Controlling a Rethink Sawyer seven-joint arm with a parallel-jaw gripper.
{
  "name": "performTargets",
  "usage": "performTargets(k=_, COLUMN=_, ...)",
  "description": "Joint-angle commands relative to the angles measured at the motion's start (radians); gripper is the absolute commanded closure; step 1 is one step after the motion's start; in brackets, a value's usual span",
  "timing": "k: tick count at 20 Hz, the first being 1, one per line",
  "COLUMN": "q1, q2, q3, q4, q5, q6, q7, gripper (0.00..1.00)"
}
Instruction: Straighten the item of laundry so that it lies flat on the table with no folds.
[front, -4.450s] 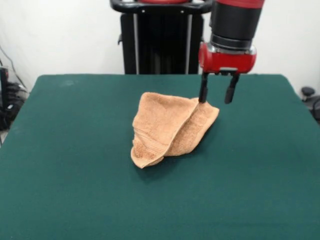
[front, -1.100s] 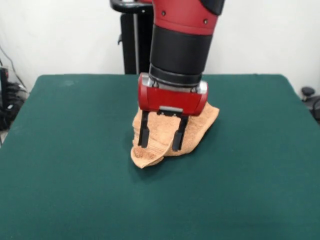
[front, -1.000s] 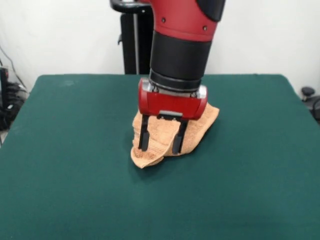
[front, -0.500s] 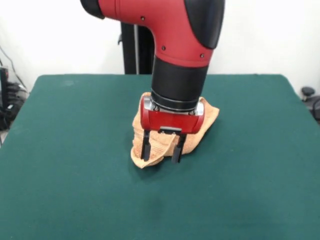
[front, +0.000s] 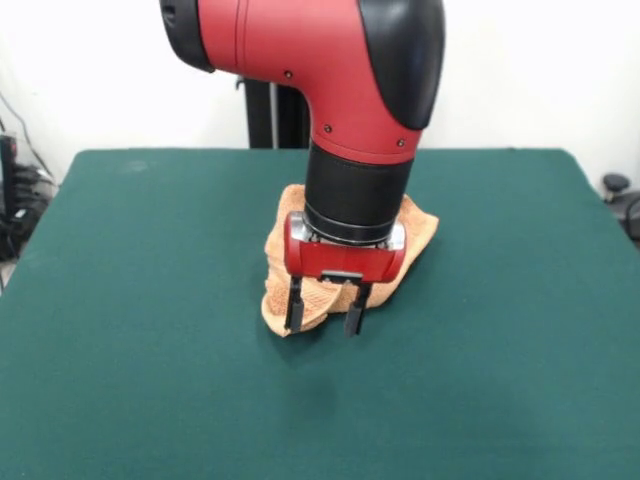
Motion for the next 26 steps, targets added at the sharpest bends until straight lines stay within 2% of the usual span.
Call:
performTargets(k=1, q1=0.013, q2=0.007, q3=0.090, q4=0.054, q5=-0.009, q6=-0.037, q7=0.122, gripper=0.00)
performTargets(k=6, q1=0.008, q2=-0.040, q3=0.092, q4=0.108, q5=-0.013, q6=-0.031, q7=0.116, gripper=0.00)
performTargets(k=16, q1=0.008, q2=-0.074, q3=0.092, q4=0.163, q5=-0.018, q6=-0.029, q7=0.120, gripper=0.00)
performTargets(k=26, q1=-0.006, q2=-0.060, q3=0.106, q4=0.216, q5=-0.034, q6=-0.104, q7=0.129, gripper=0.00)
